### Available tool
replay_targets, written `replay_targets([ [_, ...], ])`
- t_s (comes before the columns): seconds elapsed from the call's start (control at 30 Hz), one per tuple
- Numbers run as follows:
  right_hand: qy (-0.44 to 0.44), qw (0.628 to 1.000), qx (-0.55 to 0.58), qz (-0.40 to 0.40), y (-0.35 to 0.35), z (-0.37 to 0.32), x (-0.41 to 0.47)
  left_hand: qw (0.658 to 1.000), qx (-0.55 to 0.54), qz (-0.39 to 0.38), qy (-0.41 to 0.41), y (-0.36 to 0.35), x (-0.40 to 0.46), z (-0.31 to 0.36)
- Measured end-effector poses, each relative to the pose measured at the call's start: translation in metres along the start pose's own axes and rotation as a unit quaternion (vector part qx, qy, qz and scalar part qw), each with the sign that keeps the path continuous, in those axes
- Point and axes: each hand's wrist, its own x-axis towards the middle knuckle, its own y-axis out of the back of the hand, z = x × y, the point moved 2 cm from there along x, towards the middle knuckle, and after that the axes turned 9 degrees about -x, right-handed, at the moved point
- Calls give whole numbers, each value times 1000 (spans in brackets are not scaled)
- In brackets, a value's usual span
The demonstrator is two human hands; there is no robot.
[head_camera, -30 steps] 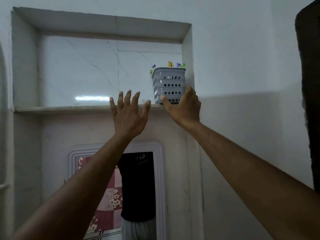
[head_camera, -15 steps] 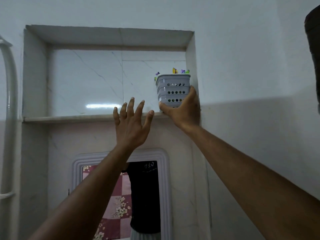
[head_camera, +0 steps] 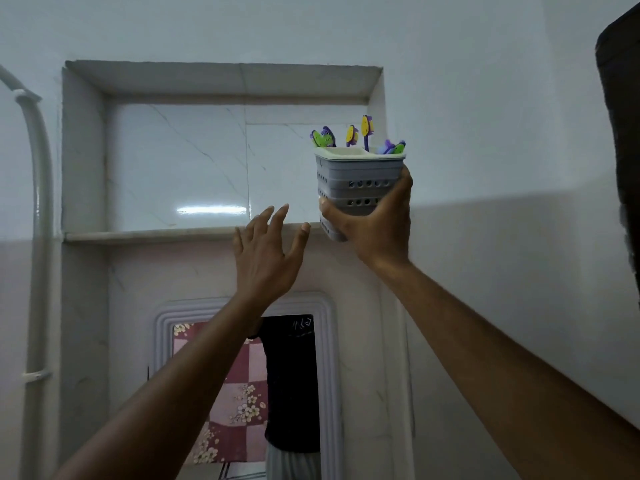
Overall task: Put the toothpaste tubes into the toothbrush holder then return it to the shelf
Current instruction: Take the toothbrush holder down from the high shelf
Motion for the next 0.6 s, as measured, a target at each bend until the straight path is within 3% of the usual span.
replay_targets([
  [0.3, 11, 998, 51, -30, 46, 24, -86, 998, -22, -50, -23, 23, -84, 3],
  [0.6, -110, 988, 31, -107, 87, 68, -238, 989, -28, -135, 60, 30, -229, -34],
])
